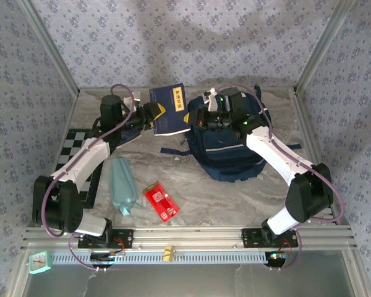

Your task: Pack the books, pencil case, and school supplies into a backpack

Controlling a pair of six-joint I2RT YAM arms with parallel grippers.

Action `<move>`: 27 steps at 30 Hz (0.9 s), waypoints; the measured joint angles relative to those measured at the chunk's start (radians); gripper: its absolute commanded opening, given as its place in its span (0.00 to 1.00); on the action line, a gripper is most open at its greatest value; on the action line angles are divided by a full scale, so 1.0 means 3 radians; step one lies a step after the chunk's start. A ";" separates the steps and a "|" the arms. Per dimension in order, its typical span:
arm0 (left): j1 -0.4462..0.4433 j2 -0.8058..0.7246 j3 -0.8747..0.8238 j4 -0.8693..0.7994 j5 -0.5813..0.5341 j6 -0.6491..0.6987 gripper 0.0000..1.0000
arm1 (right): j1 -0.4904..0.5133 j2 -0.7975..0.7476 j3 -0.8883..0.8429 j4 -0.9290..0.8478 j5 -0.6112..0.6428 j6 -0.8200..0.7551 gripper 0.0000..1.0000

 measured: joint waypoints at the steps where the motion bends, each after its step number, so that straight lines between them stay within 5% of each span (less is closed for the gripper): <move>1: -0.0010 -0.0001 0.0000 -0.0001 0.0001 0.0004 0.28 | -0.0003 -0.0023 -0.0023 -0.0005 0.0001 0.0000 0.00; 8: -0.0108 -0.0001 0.0014 0.0001 -0.0019 0.0028 0.00 | -0.0051 -0.0193 -0.0088 -0.0081 0.0001 -0.0037 0.18; 11: -0.0169 0.0003 0.0039 0.0031 -0.0023 0.0027 0.00 | -0.0090 -0.0266 -0.0159 -0.0109 0.0018 -0.0061 0.38; 13: -0.0223 0.0015 0.0052 0.0116 -0.0022 -0.0003 0.00 | -0.0136 -0.0319 -0.0234 -0.0149 0.0033 -0.0046 0.61; 16: -0.0323 0.0017 0.0065 0.0215 -0.0025 -0.0039 0.00 | -0.0223 -0.0416 -0.0407 -0.0161 0.0039 0.0055 0.76; 27: -0.0621 0.0178 0.0298 0.0365 -0.0126 -0.0046 0.00 | -0.0346 -0.0603 -0.0750 0.0445 -0.0313 0.0603 0.78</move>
